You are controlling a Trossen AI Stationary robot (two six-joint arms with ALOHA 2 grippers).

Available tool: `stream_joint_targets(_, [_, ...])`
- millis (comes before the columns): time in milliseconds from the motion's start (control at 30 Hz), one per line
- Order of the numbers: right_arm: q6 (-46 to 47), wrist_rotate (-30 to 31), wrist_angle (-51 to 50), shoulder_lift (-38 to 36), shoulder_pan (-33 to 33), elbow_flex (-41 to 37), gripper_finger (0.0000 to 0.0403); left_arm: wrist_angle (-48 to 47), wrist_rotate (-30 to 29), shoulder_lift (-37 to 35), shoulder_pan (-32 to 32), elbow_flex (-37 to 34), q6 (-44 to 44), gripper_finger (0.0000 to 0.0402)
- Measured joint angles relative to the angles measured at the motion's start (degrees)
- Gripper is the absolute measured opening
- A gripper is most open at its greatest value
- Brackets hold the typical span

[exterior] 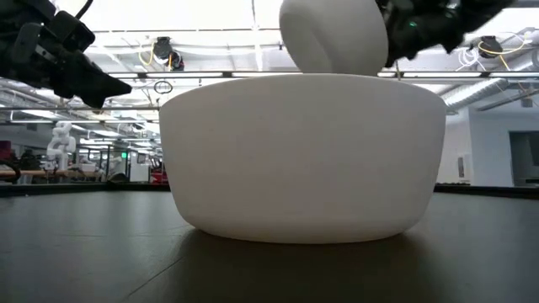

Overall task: Nest bowls inside each other
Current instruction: Stack the middle white bowl on top of the black bowl

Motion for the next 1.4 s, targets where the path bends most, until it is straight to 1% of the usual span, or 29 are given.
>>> stream_joint_targets(167, [-2.1, -0.2, -11.7, 6.5, -0.8, 10.0, 0.0, -0.4, 0.1, 0.0, 0.0, 0.0, -0.1, 0.0006])
stream_joint_targets(433, [-5.2, -0.3, -25.0, 17.0, -0.8, 23.5, 0.0, -0.4, 1.3, 0.0, 0.0, 0.0, 1.0, 0.0005])
stream_joint_targets(567, [-7.1, -0.3, -29.9, 22.1, -0.8, 29.0, 0.0, -0.4, 1.3, 0.0, 0.0, 0.0, 1.1, 0.0005])
stream_joint_targets(633, [-8.0, -1.9, -32.1, 24.8, -0.8, 32.1, 0.0, -0.4, 1.3, 0.0, 0.0, 0.0, 1.1, 0.0006])
stream_joint_targets(833, [-9.1, -1.9, -39.4, 32.0, -0.7, 39.3, 0.0, -0.4, 1.4, 0.0, 0.0, 0.0, 1.1, 0.0006])
stream_joint_targets(933, [-9.2, -1.8, -42.6, 34.7, -0.7, 41.9, 0.0, -0.5, 1.4, 0.0, 0.0, 0.0, 1.2, 0.0005])
stream_joint_targets(1067, [-9.2, -1.7, -44.4, 37.1, -0.7, 43.2, 0.0, -0.5, 1.4, 0.0, 0.0, 0.0, 1.2, 0.0006])
stream_joint_targets(1400, [-8.8, -1.5, -45.7, 38.2, -0.5, 43.4, 0.0, -0.5, 1.4, 0.0, 0.0, 0.0, 1.8, 0.0005])
